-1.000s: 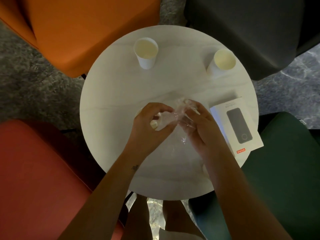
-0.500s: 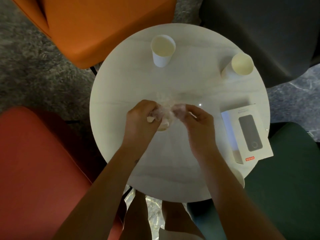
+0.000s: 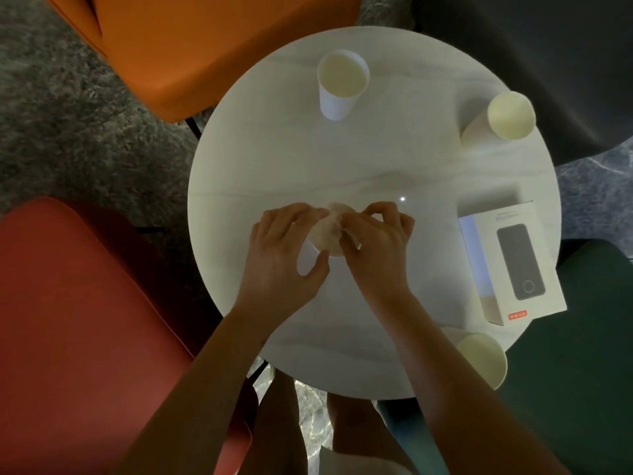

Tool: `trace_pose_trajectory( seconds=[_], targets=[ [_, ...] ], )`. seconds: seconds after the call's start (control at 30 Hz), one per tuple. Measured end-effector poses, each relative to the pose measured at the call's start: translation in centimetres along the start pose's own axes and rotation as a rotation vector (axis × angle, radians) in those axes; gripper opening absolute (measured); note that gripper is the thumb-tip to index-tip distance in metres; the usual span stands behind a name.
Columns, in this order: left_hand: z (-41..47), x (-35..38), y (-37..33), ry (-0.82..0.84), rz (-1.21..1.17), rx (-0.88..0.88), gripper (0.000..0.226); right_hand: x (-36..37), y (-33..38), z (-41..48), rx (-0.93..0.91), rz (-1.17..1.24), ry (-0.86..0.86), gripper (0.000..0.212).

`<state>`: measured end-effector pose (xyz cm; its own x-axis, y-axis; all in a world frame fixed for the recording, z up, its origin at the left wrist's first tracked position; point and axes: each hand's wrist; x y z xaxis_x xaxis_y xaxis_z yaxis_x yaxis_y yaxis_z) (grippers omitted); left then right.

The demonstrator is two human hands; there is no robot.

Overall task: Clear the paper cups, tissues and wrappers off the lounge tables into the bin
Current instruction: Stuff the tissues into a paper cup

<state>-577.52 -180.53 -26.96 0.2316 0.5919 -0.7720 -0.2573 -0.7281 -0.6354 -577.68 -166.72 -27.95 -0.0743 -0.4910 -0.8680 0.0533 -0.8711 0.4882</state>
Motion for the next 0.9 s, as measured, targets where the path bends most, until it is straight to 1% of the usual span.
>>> trace_pose_trajectory(
  seconds=[0.1,0.13,0.2,0.27,0.37,0.5,0.57,0.63,0.73,0.83,0.9],
  targets=[
    [-0.5,0.2,0.2,0.053,0.114,0.072,0.041,0.1,-0.6,-0.1,-0.039,-0.046,0.092,0.009],
    [-0.5,0.2,0.3,0.073,0.146,0.084,0.041,-0.1,-0.8,-0.2,-0.045,-0.033,0.134,0.013],
    [-0.4,0.4,0.5,0.101,0.206,0.094,0.04,-0.6,-1.2,-0.6,-0.055,0.006,0.199,0.028],
    [-0.2,0.5,0.5,0.143,0.25,0.083,0.041,-1.1,-1.3,-1.2,-0.051,0.032,0.188,0.034],
    [0.2,0.6,0.5,0.222,0.269,0.059,0.045,-1.7,-1.1,-2.1,-0.04,0.02,0.165,0.034],
    [0.4,1.2,1.0,0.303,0.285,0.049,0.041,-1.5,-0.8,-2.4,-0.056,-0.065,0.252,0.043],
    [0.6,1.5,1.3,0.339,0.298,0.044,0.044,-1.3,-0.6,-2.0,-0.034,-0.086,0.294,0.047],
    [0.8,1.8,1.3,0.364,0.319,0.037,0.046,-1.0,-0.4,-1.7,-0.016,-0.134,0.343,0.048],
    [0.9,2.0,1.3,0.324,0.316,0.049,0.046,-0.6,-0.3,-1.4,0.0,-0.241,0.473,0.04],
    [0.6,1.6,1.5,0.166,0.248,0.09,0.046,-0.2,-0.4,-1.3,-0.012,-0.303,0.532,0.043],
    [0.3,1.5,1.8,0.093,0.2,0.064,0.052,-0.2,-0.3,-1.0,-0.014,-0.308,0.551,0.046]
  ],
)
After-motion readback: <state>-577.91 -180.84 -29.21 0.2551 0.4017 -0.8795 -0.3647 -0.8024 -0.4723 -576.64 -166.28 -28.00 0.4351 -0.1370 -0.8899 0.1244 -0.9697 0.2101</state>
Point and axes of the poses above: each hand's wrist, its own z-axis towards the middle knuckle, its own x-axis out of the palm, y = z × x, and after that the axes turned 8 degrees about y, right-handed
